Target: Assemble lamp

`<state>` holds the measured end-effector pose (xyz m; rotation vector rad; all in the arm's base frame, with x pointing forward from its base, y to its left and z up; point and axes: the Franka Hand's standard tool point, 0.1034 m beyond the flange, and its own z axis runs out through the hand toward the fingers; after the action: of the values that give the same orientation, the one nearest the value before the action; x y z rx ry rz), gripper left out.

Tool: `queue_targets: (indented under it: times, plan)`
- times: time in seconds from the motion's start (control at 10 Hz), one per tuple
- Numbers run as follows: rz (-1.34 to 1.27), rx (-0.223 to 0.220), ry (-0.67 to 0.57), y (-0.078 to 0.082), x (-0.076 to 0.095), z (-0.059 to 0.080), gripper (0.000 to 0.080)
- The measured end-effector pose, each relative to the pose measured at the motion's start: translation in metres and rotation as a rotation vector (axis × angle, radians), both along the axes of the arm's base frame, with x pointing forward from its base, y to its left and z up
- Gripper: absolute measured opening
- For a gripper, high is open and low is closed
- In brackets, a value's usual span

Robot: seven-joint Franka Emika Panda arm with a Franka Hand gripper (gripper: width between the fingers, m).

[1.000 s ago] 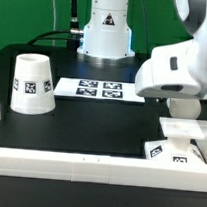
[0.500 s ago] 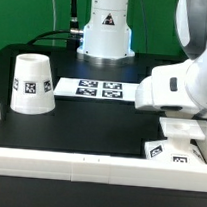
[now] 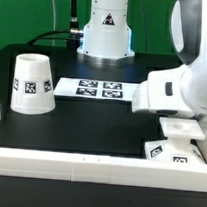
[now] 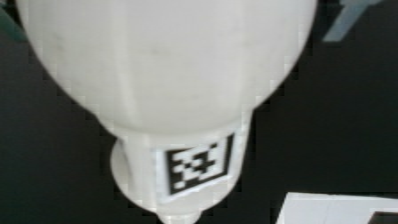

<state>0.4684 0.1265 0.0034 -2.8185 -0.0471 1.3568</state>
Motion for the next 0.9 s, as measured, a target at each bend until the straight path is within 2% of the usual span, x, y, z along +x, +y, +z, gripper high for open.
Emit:
queue_targets:
  times: [0.4, 0.5, 0.7, 0.9]
  plan:
    - [0.004, 0.006, -0.011, 0.0, 0.004, 0.004, 0.0573]
    - [0.021, 0.031, -0.019, -0.002, 0.009, 0.015, 0.0573]
    - [0.035, 0.071, -0.045, -0.013, 0.025, 0.053, 0.0574]
    - [0.039, 0.107, -0.064, -0.026, 0.042, 0.085, 0.0576]
